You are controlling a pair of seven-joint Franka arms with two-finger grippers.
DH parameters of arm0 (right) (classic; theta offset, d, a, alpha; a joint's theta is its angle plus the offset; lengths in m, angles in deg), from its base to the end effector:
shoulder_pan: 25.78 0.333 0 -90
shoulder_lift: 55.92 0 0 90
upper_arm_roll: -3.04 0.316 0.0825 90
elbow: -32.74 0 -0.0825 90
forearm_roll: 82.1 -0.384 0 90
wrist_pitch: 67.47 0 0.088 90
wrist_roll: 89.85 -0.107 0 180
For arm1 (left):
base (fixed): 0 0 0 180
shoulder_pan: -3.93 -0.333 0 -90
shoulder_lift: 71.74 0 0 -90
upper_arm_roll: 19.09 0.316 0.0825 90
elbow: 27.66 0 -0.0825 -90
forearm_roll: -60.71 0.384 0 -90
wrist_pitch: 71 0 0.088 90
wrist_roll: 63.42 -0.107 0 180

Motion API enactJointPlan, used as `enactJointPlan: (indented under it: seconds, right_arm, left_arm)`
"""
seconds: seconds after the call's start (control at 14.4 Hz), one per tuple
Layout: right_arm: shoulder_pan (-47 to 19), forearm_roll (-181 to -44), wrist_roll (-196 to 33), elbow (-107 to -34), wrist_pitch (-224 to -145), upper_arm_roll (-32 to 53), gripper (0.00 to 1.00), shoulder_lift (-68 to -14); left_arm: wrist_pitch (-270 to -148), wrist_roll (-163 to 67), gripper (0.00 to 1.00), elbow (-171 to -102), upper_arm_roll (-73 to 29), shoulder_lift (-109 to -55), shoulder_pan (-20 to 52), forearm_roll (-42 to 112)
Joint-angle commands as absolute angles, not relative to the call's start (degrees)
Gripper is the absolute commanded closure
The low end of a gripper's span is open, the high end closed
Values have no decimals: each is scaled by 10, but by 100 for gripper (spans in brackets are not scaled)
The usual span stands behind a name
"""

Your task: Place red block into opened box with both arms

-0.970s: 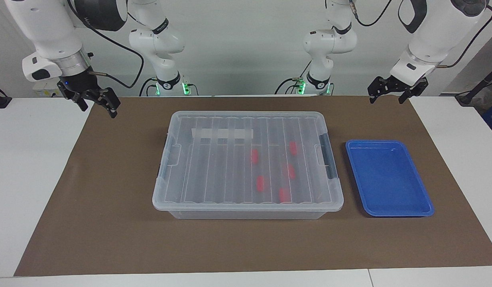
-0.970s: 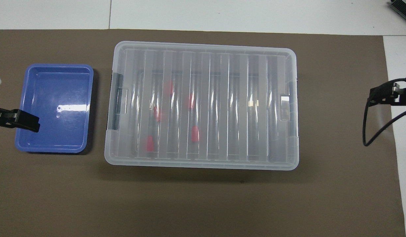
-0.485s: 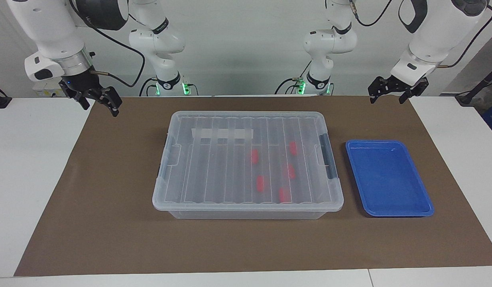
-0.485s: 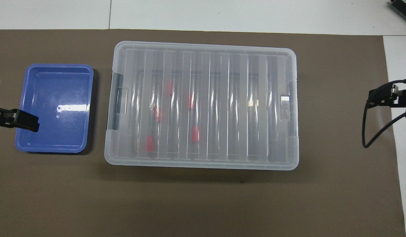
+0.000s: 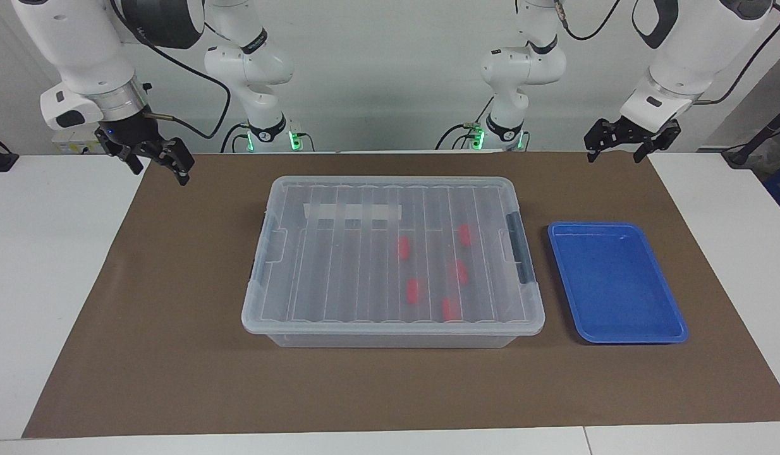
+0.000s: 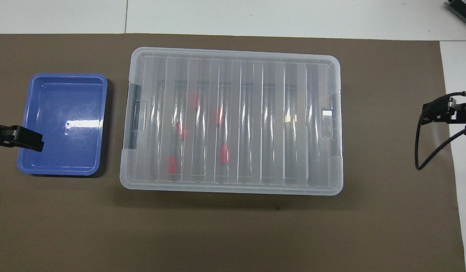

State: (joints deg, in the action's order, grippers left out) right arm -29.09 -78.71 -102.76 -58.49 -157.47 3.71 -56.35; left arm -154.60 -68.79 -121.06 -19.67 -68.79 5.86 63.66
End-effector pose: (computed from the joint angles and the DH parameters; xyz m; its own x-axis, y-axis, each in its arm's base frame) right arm 0.5509 -0.0317 0.6187 0.9635 -0.2677 -0.0004 -0.2672 -0.9617 0.0608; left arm 0.5251 -0.0172 0.6157 0.9837 -0.1309 -0.1235 -0.1368 -0.9898 -0.0406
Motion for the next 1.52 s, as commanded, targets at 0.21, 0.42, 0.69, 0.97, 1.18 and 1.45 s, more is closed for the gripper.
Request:
enactJointPlan:
  seconds: [0.21, 0.42, 0.69, 0.97, 1.18, 1.45]
  right_arm:
    - [-294, -790, -1029, -597, -1572, 41, 0, -577]
    - [-294, -790, -1029, -597, -1572, 41, 0, -577]
    - [-295, -791, -1029, -597, -1573, 41, 0, -577]
    - [-294, -792, -1027, -597, -1572, 42, 0, -577]
    - [-292, -818, -1027, -596, -1579, 42, 0, -577]
    - [-287, -818, -1027, -595, -1579, 42, 0, -577]
  left_arm:
    - [-1588, -697, 0, -1231, -189, -673, 67, 630]
    - [-1592, -696, 0, -1224, -190, -683, 69, 630]
    - [-1592, -695, 0, -1226, -189, -681, 64, 616]
    - [-1592, -694, 0, -1228, -188, -678, 66, 617]
    - [-1589, -694, 0, -1230, -189, -676, 69, 617]
    - [-1585, -693, 0, -1231, -186, -676, 59, 617]
